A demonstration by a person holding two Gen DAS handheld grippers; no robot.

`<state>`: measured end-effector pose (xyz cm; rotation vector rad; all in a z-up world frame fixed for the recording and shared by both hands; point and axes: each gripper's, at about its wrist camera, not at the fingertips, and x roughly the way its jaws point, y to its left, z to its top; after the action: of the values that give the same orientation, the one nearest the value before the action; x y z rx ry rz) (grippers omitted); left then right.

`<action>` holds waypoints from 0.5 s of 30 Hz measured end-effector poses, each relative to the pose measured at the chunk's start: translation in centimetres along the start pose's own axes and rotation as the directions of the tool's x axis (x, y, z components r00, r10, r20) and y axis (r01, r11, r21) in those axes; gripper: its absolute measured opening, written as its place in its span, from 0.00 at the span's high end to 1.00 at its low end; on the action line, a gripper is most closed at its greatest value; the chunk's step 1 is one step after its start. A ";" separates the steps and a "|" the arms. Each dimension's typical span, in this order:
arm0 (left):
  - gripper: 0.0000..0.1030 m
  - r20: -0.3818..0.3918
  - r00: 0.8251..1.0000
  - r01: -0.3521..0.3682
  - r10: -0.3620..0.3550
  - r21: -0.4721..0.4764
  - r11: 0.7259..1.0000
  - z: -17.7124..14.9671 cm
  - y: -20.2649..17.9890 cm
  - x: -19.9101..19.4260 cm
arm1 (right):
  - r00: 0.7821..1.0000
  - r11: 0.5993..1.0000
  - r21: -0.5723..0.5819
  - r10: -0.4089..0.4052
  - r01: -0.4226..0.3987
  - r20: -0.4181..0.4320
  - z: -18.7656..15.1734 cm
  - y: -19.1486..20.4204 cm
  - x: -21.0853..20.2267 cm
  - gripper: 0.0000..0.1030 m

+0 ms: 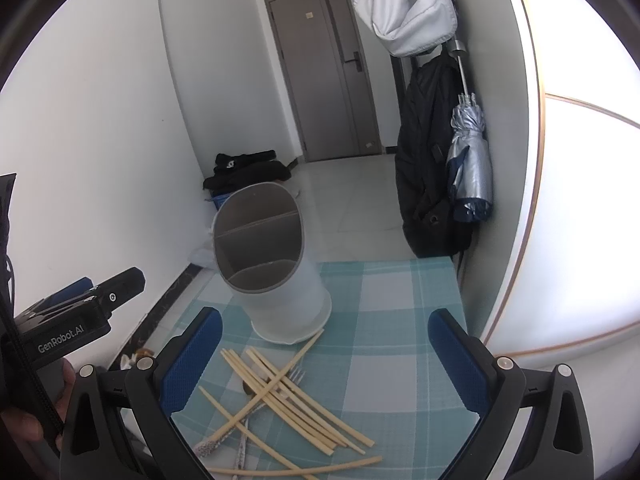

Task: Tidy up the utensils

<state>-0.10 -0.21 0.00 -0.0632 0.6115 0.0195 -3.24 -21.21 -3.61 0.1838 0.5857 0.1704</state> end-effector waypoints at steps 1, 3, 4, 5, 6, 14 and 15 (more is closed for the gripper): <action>0.01 -0.002 1.000 0.001 -0.001 0.000 1.000 0.0 0.0 0.1 | 1.000 1.000 0.000 0.000 0.000 -0.001 0.0 0.0 0.0 0.00; 0.01 -0.006 1.000 0.004 -0.004 0.001 1.000 -0.1 0.0 0.2 | 1.000 1.000 0.000 0.000 0.000 -0.003 0.0 0.0 0.1 0.00; 0.01 -0.007 1.000 0.004 -0.004 0.001 1.000 -0.2 0.0 0.2 | 1.000 1.000 0.000 0.001 -0.001 -0.004 0.0 0.0 0.0 0.00; 0.01 -0.007 1.000 0.004 -0.004 0.001 1.000 -0.2 -0.1 0.2 | 1.000 1.000 0.000 0.000 0.000 -0.005 0.0 0.0 0.1 0.00; 0.01 -0.007 1.000 0.004 -0.004 0.003 1.000 -0.2 0.0 0.2 | 1.000 1.000 0.000 -0.001 0.001 -0.005 0.0 0.0 0.0 0.00; 0.01 -0.039 0.999 0.014 -0.014 -0.002 1.000 -0.1 -0.1 0.3 | 1.000 1.000 0.001 -0.005 0.005 -0.009 -0.1 0.1 0.1 0.00; 0.01 -0.036 0.999 0.015 -0.015 0.000 1.000 -0.2 -0.1 0.3 | 1.000 1.000 -0.001 -0.006 0.006 -0.011 -0.1 0.1 0.1 0.00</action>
<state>0.00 -0.30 -0.31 -0.0676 0.6465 0.0038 -3.25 -21.09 -3.75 0.1807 0.5967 0.1660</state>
